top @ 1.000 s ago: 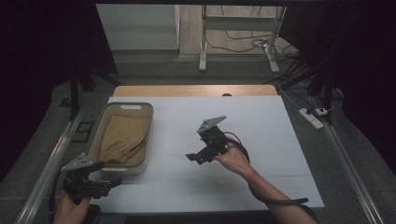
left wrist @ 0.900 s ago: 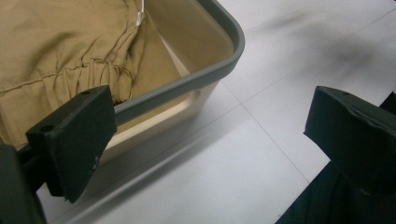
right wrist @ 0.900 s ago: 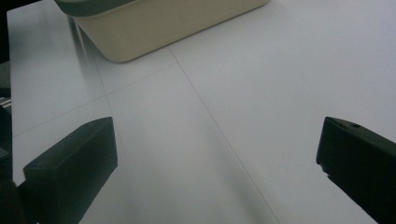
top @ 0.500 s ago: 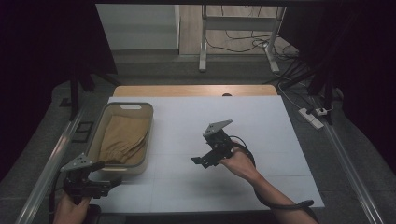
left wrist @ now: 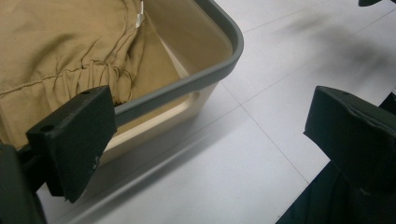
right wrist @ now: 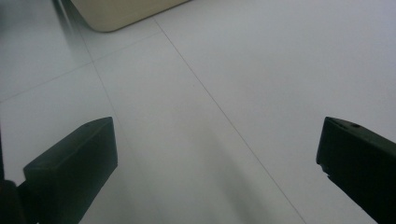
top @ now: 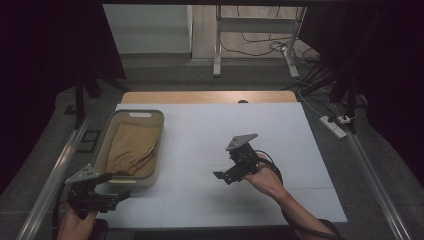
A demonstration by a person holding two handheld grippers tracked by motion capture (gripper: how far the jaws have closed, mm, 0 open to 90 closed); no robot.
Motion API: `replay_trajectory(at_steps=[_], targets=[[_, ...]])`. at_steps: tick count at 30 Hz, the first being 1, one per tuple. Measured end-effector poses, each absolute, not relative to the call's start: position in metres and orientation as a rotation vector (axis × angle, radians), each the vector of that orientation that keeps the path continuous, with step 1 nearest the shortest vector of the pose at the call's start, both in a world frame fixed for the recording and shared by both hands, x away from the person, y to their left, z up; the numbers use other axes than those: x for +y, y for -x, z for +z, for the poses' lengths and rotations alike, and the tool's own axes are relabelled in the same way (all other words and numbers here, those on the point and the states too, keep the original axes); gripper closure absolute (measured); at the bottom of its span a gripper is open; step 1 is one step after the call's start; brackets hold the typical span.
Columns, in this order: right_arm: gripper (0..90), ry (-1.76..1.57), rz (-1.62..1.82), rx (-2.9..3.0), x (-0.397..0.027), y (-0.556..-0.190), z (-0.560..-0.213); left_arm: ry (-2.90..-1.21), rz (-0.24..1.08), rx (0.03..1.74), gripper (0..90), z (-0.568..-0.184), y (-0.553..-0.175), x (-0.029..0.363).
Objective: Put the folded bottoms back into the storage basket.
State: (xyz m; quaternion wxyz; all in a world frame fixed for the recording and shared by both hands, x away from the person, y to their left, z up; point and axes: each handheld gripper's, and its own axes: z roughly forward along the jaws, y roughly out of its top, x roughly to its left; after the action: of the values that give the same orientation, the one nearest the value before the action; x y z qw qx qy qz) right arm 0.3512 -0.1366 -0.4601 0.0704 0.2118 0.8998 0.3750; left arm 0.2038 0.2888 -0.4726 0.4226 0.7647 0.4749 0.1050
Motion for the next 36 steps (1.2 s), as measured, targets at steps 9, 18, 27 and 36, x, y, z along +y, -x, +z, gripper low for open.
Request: replay_trajectory(at_steps=[9,18,27,36], targets=[[0.0,-0.674,1.146,2.681,-0.148,-0.344,-0.456,-1.918,0.27,1.186,2.5,-0.472,-0.203,0.288],[0.0,-0.693,1.153,2.663,-0.158,-0.336,-0.454,-1.896,0.304,1.185,0.9,-0.471,-0.201,0.29],[0.0,-0.685,1.133,2.663,-0.162,-0.329,-0.454,-1.905,0.312,1.185,0.9,-0.471,-0.202,0.29],[0.0,-0.706,1.127,2.647,-0.173,-0.322,-0.452,-1.912,0.302,1.191,1.4,-0.472,-0.203,0.289]])
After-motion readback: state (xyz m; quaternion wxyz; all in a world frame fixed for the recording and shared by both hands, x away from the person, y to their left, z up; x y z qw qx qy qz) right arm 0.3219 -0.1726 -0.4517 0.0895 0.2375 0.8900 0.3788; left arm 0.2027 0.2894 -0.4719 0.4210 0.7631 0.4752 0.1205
